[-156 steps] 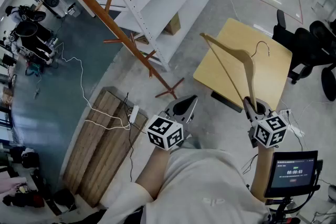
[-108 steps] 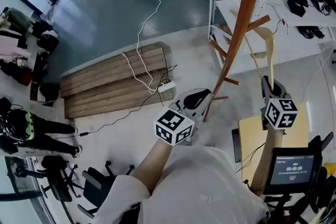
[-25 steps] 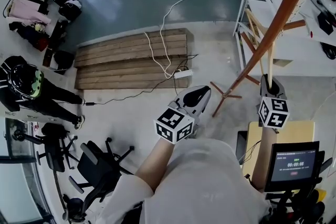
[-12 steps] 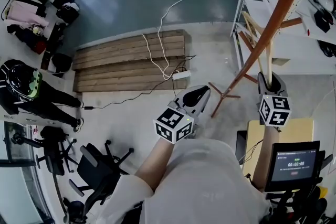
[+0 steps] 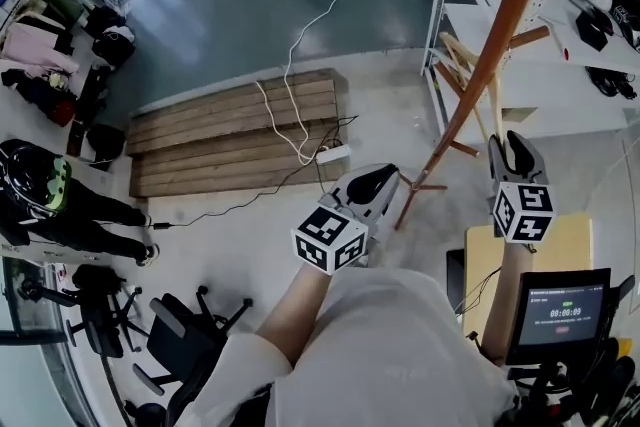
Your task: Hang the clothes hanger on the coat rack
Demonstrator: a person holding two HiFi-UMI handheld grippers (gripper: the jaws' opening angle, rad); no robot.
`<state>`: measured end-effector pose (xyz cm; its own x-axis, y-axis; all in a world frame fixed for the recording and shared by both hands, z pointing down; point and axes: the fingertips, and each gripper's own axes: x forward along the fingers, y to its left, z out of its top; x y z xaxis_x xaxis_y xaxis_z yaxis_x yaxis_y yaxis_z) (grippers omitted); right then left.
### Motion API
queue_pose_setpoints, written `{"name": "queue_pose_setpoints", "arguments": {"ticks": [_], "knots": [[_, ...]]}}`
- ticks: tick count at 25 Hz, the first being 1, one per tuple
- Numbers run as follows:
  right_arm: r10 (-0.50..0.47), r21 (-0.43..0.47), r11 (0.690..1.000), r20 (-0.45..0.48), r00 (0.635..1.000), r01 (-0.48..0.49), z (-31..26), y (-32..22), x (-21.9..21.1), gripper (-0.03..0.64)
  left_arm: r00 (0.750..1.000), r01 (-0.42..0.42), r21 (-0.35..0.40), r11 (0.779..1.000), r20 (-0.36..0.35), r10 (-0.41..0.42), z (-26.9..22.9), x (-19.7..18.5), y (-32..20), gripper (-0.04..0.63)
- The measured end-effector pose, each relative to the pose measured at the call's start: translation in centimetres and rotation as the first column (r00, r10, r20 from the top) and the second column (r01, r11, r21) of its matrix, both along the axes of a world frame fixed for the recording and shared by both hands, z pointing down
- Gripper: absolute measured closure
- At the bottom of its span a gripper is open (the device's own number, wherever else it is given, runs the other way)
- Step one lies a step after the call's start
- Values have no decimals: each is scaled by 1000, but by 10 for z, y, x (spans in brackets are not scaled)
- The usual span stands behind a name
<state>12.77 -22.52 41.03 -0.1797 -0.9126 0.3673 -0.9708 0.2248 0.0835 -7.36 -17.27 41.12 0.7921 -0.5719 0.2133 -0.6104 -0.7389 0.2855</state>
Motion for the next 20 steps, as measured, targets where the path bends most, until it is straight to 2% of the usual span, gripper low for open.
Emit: {"name": "queue_pose_setpoints", "arguments": {"ticks": [6, 11, 14, 20], "knots": [[60, 78, 995, -2, 998, -60, -33, 22, 14, 499, 997, -79, 7, 997, -18, 79, 0, 17, 1, 588], [135, 132, 982, 2, 991, -134, -53, 49, 36, 499, 983, -182, 30, 983, -28, 183, -8, 47, 2, 588], [216, 148, 965, 16, 976, -216, -58, 81, 50, 499, 962, -270, 46, 962, -32, 271, -15, 65, 12, 588], [372, 144, 915, 56, 927, -376, -44, 139, 96, 499, 903, -425, 46, 904, -40, 427, -7, 121, 32, 588]]}}
